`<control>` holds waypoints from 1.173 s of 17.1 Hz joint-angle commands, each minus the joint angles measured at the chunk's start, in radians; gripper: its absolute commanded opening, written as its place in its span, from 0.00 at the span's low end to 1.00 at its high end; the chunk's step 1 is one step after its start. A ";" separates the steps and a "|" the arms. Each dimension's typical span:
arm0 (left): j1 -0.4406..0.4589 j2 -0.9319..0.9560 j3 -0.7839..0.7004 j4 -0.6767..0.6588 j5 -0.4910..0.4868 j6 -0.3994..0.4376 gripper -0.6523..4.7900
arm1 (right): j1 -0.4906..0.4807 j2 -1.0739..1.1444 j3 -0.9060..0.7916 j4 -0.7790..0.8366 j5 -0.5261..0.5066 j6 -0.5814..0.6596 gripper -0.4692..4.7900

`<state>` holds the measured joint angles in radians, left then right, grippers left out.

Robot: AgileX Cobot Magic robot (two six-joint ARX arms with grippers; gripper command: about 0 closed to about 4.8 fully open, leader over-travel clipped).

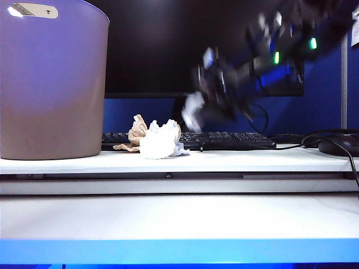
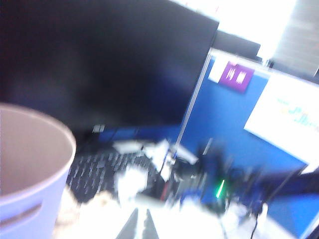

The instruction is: Pick up all paper balls from the table and place them in the pink trash can.

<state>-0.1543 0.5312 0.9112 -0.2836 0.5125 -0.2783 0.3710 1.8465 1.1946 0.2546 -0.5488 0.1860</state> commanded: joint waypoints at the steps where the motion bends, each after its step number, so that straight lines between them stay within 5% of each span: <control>1: 0.000 0.001 0.003 -0.124 -0.004 0.076 0.11 | 0.090 -0.037 0.212 0.113 -0.294 0.209 0.09; 6: 0.000 0.001 0.003 -0.150 -0.003 0.095 0.11 | 0.325 0.177 0.805 -0.167 -0.114 0.126 0.10; 7: 0.000 0.000 0.003 -0.153 0.006 0.095 0.11 | 0.338 0.233 0.878 -0.185 -0.104 0.128 0.33; 8: -0.001 0.001 0.003 -0.169 0.008 0.095 0.11 | 0.341 0.274 0.929 -0.190 -0.107 0.129 0.93; 9: -0.001 0.002 0.003 -0.182 0.008 0.096 0.11 | 0.341 0.276 0.935 -0.209 -0.103 0.129 1.00; 15: -0.038 0.144 0.003 -0.124 0.098 0.132 0.19 | 0.237 0.090 0.935 -0.362 -0.202 0.114 1.00; 16: -0.114 0.240 0.003 -0.044 0.097 0.147 0.19 | 0.207 0.010 0.935 -0.433 -0.199 0.042 1.00; 18: -0.250 0.386 0.003 0.068 0.050 0.185 0.31 | 0.156 -0.083 0.935 -0.586 -0.097 -0.082 1.00; 20: -0.361 0.558 0.003 0.202 -0.060 0.204 0.51 | 0.106 -0.168 0.935 -0.839 0.118 -0.206 1.00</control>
<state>-0.4858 1.0462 0.9115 -0.1665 0.5098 -0.0841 0.4877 1.6966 2.1265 -0.4541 -0.5323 0.0490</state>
